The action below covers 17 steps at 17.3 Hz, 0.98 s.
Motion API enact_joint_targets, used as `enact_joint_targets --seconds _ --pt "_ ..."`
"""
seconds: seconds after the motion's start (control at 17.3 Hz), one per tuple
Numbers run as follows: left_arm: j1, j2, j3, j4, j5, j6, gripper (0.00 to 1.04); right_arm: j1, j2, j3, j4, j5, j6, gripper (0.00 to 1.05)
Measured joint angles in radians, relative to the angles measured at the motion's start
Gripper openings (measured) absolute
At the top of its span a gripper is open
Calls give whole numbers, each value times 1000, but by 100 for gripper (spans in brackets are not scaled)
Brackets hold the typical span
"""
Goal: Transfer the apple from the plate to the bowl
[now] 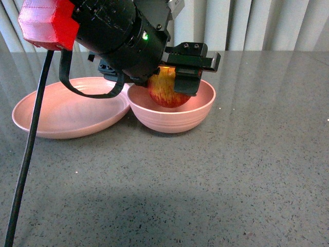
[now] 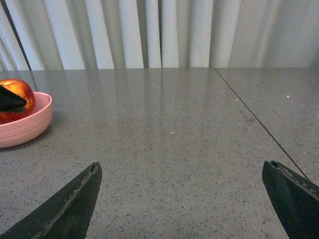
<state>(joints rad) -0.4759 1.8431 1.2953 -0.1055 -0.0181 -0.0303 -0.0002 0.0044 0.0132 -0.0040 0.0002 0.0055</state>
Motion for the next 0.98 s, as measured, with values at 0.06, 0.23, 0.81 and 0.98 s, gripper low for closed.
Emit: enact_joint_targets --seconds 0.06,0.23,0.81,0.98 --pt "1 1 -1 -2 8 -15 68 0 0 0 0 0 0 98" --pt "1 4 -1 -5 11 -15 68 0 0 0 0 0 0 98" --pt "1 15 -1 -12 9 -15 68 0 0 0 0 0 0 98" --pt "1 16 -1 -12 10 -16 76 0 0 0 0 0 0 98"
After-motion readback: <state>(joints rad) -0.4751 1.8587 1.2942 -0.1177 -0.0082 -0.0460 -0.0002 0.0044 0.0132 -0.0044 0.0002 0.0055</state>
